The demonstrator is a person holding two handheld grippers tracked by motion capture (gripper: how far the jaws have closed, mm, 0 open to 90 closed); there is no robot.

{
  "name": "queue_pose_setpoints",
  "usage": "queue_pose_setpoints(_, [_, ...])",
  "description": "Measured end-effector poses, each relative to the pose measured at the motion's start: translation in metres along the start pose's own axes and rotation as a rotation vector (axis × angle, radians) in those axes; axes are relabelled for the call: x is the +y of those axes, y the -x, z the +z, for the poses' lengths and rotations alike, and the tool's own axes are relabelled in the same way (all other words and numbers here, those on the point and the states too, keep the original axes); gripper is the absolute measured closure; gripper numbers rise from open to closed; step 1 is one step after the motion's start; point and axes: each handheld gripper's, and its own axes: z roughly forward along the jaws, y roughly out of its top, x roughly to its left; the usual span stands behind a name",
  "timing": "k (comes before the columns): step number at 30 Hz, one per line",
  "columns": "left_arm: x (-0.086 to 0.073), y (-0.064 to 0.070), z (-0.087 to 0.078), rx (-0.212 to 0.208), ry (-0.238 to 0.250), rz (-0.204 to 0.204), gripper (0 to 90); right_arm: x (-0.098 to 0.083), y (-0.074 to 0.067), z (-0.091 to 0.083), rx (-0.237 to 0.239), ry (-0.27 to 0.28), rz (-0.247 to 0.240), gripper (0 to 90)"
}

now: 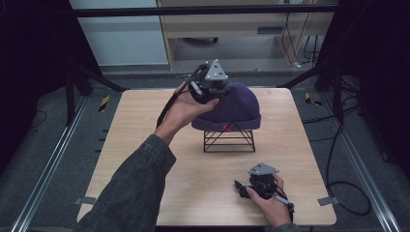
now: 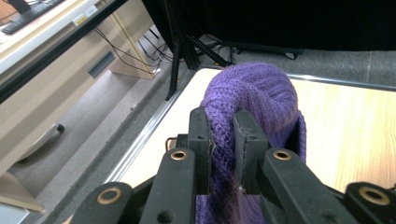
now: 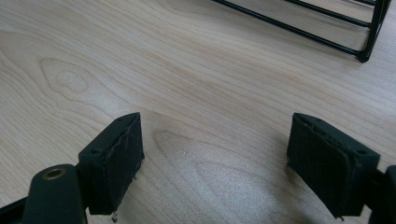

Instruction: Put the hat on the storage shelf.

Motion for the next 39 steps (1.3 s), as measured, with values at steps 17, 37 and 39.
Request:
queue_pose_setpoints(17, [-0.020,0.014,0.020,-0.046,-0.048,-0.004,79.0,0.000,0.000,0.000,0.002,-0.001,0.002,18.5])
queue_pose_setpoints(37, [-0.043,0.022,0.035,-0.075,-0.092,-0.021,78.6,0.000,0.000,0.001,0.000,0.000,-0.004,18.5])
queue_pose_setpoints(39, [-0.045,0.022,0.036,-0.075,-0.096,-0.023,78.5,0.000,0.000,0.000,0.000,0.000,-0.004,18.5])
